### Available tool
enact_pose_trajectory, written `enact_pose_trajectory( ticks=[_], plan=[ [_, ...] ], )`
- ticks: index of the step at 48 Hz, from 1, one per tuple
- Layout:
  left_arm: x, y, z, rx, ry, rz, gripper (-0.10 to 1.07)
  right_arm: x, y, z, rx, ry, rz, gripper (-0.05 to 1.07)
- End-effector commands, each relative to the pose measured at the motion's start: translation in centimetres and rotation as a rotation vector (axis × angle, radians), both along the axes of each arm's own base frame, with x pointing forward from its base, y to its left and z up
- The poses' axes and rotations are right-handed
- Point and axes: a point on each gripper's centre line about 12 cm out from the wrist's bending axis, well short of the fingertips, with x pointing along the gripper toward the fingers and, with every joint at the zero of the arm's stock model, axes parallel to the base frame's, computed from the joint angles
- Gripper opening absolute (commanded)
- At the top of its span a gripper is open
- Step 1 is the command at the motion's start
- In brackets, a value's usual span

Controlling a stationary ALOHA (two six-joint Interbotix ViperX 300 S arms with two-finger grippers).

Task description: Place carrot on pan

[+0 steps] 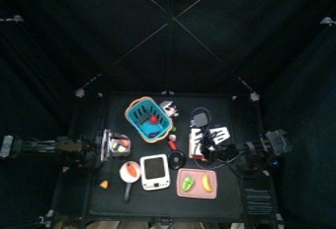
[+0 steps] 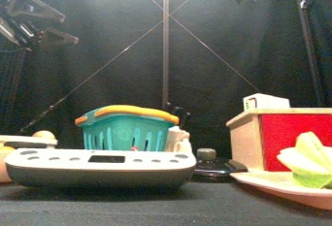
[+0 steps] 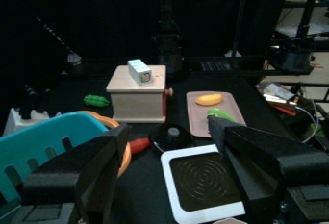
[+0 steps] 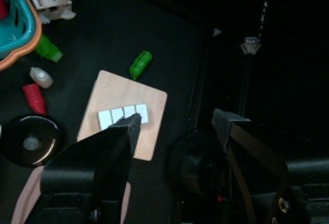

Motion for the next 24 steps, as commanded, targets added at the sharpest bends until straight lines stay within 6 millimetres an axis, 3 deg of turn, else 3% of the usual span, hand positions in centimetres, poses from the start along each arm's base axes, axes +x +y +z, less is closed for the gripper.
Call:
enact_pose_trajectory(
  ticks=[1, 6, 11, 18, 24],
  plan=[
    [0.1, 0.0, 0.5, 0.001, -0.008, 0.002, 0.99, -0.7, 0.3, 0.0, 0.007, -0.111, 0.053, 0.94],
    [0.1, 0.1, 0.5, 0.001, -0.003, 0.005, 0.99, -0.4, 1.0, -0.4, 0.003, -0.303, 0.137, 0.94],
    [0.1, 0.1, 0.4, 0.001, 0.003, 0.007, 0.99, 0.4, 1.9, -2.5, 0.013, -0.419, 0.217, 0.94],
    [0.1, 0.1, 0.4, 0.001, 0.003, 0.007, 0.99, 1.4, 2.6, -6.5, 0.021, -0.456, 0.239, 0.94],
    [0.1, 0.1, 0.6, 0.0, -0.003, 0.007, 0.99, 2.1, 3.5, -8.4, 0.017, -0.461, 0.286, 0.94]
  ],
)
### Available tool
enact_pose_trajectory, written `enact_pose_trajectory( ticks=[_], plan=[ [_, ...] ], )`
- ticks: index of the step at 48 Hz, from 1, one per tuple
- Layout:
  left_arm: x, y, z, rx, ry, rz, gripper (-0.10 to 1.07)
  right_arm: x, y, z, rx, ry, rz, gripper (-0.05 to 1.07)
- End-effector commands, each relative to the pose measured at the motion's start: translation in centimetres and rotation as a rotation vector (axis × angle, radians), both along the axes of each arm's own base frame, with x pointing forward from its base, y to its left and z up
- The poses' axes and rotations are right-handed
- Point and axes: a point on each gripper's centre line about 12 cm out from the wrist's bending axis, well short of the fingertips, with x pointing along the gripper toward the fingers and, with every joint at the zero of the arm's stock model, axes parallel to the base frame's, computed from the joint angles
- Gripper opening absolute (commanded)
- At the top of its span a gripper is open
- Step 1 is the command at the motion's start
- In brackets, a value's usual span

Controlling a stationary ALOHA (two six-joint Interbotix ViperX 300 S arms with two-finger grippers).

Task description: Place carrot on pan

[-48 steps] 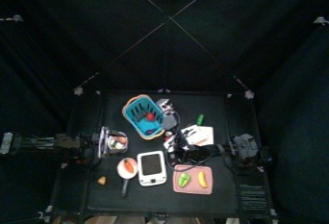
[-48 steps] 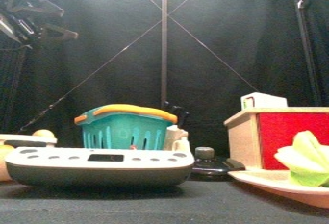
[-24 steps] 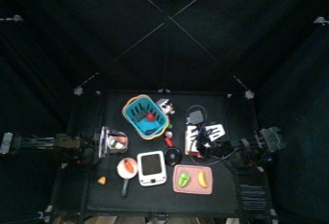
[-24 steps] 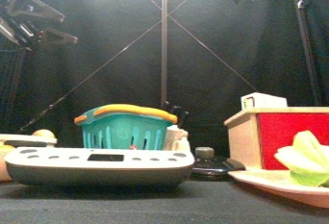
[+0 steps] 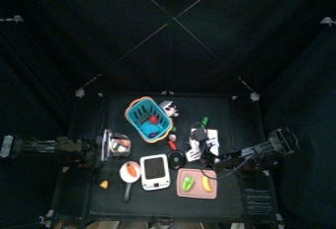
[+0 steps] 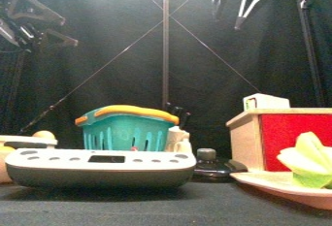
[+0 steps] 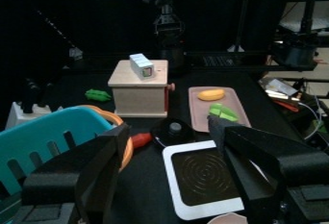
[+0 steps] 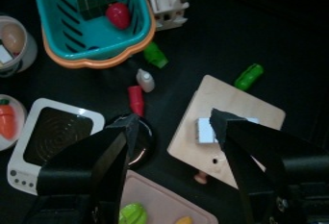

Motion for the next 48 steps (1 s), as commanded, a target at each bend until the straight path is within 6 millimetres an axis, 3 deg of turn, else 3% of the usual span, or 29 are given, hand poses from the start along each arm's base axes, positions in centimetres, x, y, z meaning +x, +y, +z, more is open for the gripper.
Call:
enact_pose_trajectory(
  ticks=[1, 10, 15, 35, 48],
  plan=[
    [0.1, 0.0, 0.8, -0.003, -0.02, -0.001, 0.99, 0.3, 0.8, 0.0, -0.008, -0.045, 0.055, 0.94],
    [0.1, 0.0, 0.8, -0.018, -0.021, 0.003, 0.99, 1.8, 3.2, -0.6, -0.032, -0.206, 0.241, 0.94],
    [0.1, 0.0, 0.5, -0.024, -0.017, 0.003, 0.99, 1.8, 3.6, -1.5, -0.06, -0.276, 0.297, 0.94],
    [0.0, -0.5, 0.0, -0.072, -0.006, -0.022, 0.99, -1.9, 3.1, -4.7, -0.15, -0.451, 0.463, 0.94],
    [0.1, -1.0, -0.1, -0.083, 0.001, -0.047, 0.99, -0.1, 4.7, -5.0, -0.32, -0.479, 0.692, 0.94]
  ],
)
